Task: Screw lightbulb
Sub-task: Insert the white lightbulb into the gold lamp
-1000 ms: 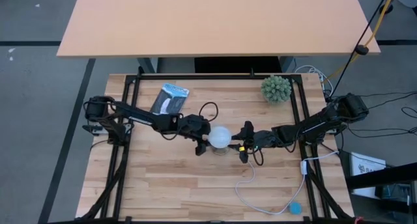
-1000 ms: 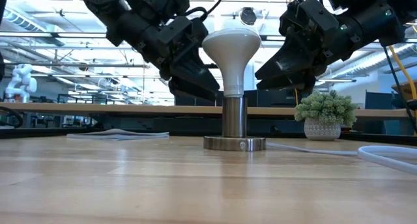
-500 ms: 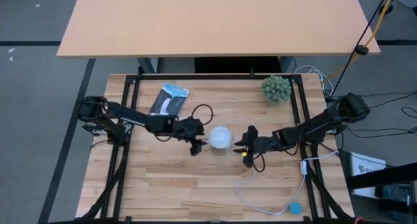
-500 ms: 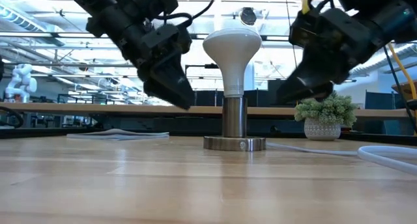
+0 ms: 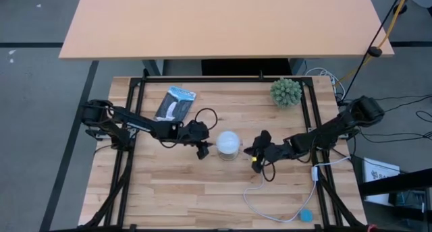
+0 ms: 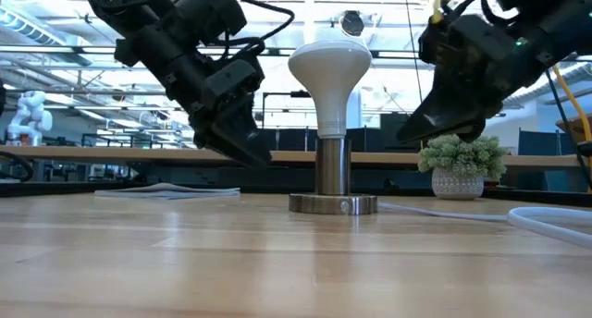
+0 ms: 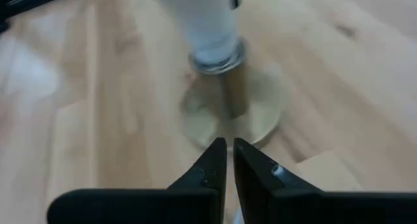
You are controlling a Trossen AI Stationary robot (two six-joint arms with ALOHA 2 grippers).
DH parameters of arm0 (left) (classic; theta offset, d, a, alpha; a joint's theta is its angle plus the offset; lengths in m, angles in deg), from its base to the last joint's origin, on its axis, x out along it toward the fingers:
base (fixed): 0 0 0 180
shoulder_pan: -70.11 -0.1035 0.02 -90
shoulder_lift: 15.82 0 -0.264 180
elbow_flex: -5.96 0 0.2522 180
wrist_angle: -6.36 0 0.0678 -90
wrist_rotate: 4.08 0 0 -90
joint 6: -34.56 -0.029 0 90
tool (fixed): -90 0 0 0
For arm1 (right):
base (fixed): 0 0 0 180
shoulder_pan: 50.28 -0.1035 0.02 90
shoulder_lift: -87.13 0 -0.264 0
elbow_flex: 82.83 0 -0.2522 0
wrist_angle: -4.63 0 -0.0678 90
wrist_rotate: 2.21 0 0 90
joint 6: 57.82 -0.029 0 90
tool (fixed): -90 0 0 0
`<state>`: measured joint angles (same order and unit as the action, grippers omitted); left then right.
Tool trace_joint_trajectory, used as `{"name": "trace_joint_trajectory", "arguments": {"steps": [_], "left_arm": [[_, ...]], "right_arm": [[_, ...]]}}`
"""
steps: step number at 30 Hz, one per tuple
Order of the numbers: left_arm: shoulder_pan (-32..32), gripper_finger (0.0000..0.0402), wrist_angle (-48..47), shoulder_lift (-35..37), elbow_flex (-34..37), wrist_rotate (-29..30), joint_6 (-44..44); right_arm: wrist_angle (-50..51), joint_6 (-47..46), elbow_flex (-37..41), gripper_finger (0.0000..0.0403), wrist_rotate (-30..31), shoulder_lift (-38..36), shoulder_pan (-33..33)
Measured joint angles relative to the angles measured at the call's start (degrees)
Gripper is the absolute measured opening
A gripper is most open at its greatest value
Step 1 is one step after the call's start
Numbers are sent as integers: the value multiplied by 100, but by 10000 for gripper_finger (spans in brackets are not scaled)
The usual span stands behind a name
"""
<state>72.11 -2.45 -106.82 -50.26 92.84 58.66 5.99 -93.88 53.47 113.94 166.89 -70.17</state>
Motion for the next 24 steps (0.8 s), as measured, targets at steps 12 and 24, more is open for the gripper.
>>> {"name": "trace_joint_trajectory", "arguments": {"steps": [12,24], "left_arm": [[321,2,1692,-76,301,-214,-689],[221,1,4942,-151,1588,-1662,-900]], "right_arm": [[207,-925,2,2,86,18,523],[-3401,255,1472,0,-3363,27,2606]]}}
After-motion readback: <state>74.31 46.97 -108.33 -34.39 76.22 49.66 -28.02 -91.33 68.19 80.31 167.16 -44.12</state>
